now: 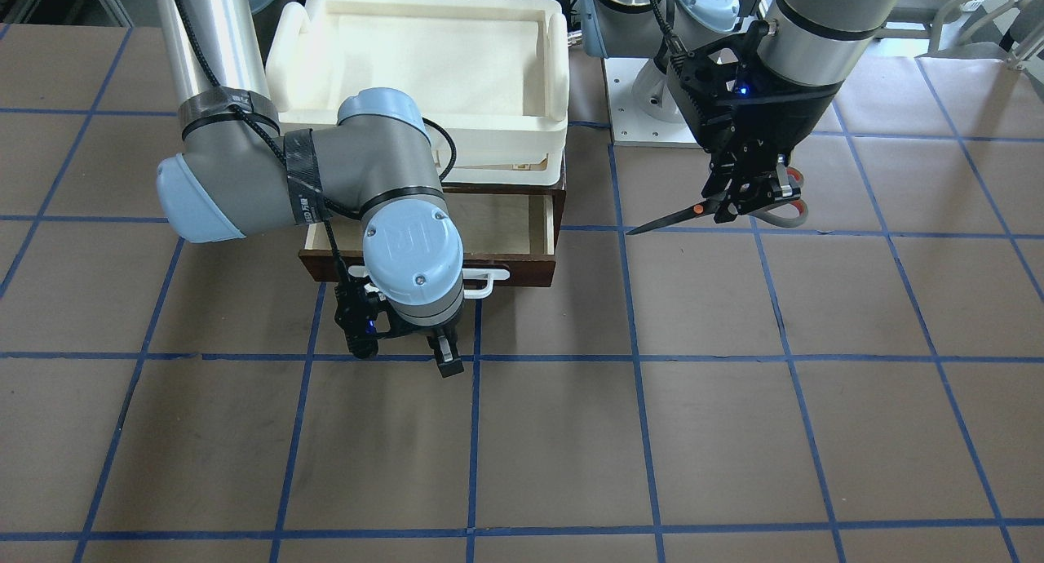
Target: Place scissors in drawer with both arms
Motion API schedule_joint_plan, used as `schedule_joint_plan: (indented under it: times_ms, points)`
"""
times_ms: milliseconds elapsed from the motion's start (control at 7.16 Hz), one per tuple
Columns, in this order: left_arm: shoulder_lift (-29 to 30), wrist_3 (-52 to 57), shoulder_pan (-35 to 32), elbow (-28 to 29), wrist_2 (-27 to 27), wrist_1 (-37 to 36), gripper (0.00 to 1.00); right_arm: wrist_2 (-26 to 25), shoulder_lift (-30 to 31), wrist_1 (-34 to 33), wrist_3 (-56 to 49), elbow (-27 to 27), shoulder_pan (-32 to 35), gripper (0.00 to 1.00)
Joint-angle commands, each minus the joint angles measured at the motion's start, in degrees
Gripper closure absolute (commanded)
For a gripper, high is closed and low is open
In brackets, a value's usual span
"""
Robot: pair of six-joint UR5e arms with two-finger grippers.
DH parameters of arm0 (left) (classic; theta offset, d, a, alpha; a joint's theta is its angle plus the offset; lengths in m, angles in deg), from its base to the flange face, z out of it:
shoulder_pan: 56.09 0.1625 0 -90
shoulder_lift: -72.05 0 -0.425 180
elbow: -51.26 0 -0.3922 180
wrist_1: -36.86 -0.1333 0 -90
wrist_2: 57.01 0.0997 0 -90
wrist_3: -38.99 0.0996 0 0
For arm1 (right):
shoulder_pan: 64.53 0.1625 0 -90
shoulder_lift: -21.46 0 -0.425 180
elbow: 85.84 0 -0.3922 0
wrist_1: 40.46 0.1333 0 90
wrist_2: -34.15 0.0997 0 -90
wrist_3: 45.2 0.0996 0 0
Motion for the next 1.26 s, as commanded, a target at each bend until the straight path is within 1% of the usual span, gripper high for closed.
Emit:
schedule_joint_plan:
  times_ms: [0, 279, 699, 838, 978, 1118]
  points:
    - [-0.2, 0.4, -0.2, -0.1, -0.1, -0.1, 1.00, 0.0, -0.3, 0.0, -1.4, -1.0, -1.1, 0.00]
    - [-0.2, 2.7, -0.2, -0.6, -0.3, -0.3, 1.00, 0.0, -1.5, 0.0, -1.4, -2.4, -1.4, 0.00]
    - [0.6, 3.0, -0.3, -0.9, -2.2, -1.4, 1.00, 0.0, -2.7, -0.1, -2.4, -4.2, -1.5, 0.00]
    - [0.8, 3.0, -0.3, -0.9, -3.8, -1.3, 1.00, 0.0, -2.7, -0.1, -2.7, -4.7, -1.6, 0.00]
    - [0.9, 2.6, -0.4, -0.9, -6.7, -1.3, 1.00, 0.0, -2.9, -0.1, -4.0, -5.0, -1.8, 0.00]
    - [1.0, 3.1, -0.5, -0.9, -6.7, -1.1, 1.00, 0.0, -3.1, -0.2, -4.3, -5.1, -1.8, 0.00]
